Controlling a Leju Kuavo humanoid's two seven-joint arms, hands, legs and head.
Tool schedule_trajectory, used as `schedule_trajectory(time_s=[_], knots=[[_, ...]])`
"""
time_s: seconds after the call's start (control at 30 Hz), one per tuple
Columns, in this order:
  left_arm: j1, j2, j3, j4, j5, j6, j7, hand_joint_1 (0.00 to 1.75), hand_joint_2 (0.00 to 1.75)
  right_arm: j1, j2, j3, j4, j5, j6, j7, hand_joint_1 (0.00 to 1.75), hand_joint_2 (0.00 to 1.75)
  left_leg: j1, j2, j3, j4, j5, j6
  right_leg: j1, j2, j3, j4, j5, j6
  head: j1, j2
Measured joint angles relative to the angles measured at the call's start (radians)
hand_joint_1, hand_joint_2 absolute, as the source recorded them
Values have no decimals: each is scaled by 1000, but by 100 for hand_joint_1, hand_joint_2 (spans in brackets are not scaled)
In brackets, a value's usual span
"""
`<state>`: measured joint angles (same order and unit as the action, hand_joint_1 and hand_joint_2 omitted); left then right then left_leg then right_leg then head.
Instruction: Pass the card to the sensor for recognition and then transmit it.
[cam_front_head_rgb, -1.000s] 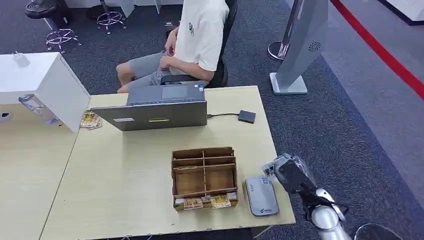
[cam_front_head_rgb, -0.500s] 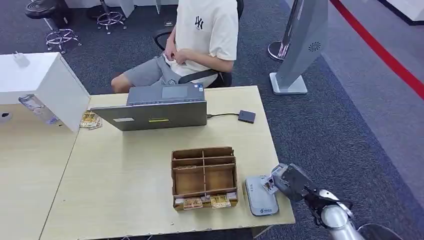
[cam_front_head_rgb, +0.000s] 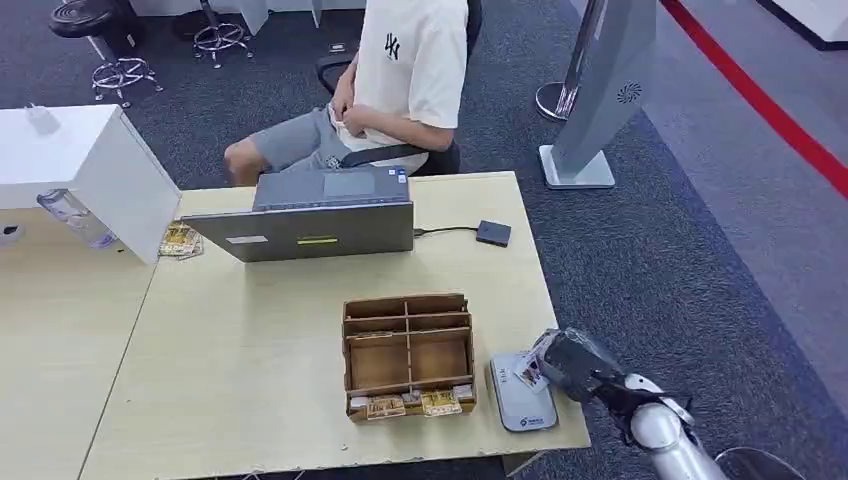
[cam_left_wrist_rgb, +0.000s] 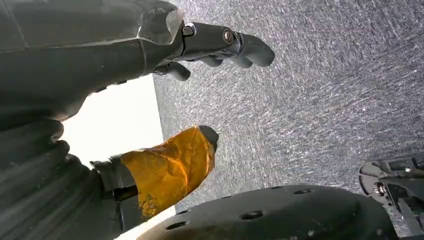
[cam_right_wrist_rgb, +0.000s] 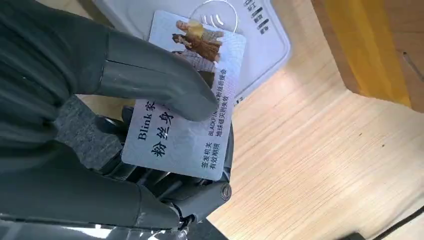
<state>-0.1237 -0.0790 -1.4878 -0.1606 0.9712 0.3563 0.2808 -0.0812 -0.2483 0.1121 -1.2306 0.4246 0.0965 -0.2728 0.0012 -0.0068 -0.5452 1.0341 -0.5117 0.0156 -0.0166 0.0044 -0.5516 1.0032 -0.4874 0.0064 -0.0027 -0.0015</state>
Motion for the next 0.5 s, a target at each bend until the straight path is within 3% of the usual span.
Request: schedule_trajectory(time_s=[0.5], knots=[[2,-4,1,0,19,0,-6,0,175,-21,-25,78,-5,42,2,10,175,175,0,0,0,0,0,0,0,0,0,0,0,0,0,0]])
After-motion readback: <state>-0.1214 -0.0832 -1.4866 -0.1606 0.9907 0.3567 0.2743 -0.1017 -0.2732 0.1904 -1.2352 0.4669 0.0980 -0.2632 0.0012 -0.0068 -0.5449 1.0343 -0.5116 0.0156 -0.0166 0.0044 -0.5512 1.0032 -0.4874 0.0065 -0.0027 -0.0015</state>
